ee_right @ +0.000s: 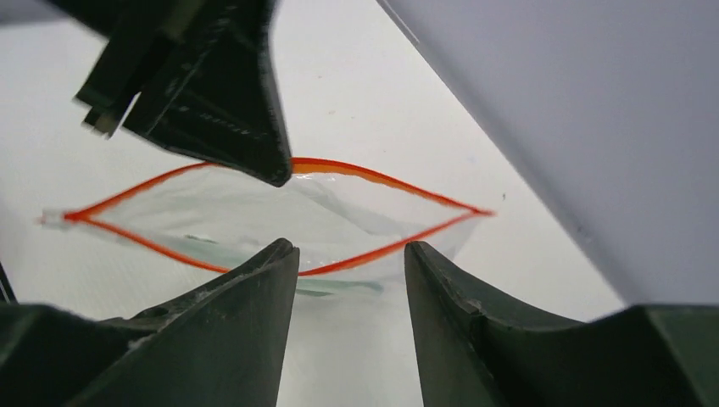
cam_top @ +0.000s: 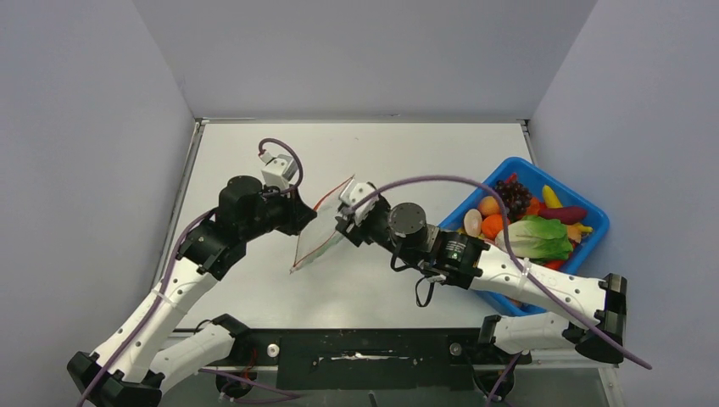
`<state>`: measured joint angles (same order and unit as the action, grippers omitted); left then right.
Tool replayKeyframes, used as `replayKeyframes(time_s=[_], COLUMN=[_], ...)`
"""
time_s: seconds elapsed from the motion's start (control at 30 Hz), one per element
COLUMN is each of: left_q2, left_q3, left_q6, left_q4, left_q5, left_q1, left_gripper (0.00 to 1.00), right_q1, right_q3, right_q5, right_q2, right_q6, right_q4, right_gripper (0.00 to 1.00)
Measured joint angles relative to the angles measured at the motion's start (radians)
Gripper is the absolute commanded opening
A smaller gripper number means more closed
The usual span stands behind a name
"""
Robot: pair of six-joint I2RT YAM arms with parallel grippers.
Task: Place the food in the zip-top bag and seal the zipper
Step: Pick up the fake food from the bin.
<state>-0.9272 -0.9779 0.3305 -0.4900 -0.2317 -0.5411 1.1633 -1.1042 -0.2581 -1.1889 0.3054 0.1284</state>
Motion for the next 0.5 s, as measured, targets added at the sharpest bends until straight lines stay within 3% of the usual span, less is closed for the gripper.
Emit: replayKeyframes(time_s=[0.3,0.5], left_q2=[0.003,0.003], left_q3=[-0.015,-0.068], left_q6=[-0.063,-0.109], left_q4=[0.000,0.000], left_q5=[0.218,0.351], left_q1=[0.000,0.000], left_gripper=[0.00,0.00], right_q1=[-0.155,-0.174], right_q3=[-0.001,-0.001], right_q5=[-0.156,-0.168], right_q2=[-0.014,-0.075], right_q6=[-0.807,-1.112], right_q4=[0.008,0.008], right_gripper=[0.54,0.54])
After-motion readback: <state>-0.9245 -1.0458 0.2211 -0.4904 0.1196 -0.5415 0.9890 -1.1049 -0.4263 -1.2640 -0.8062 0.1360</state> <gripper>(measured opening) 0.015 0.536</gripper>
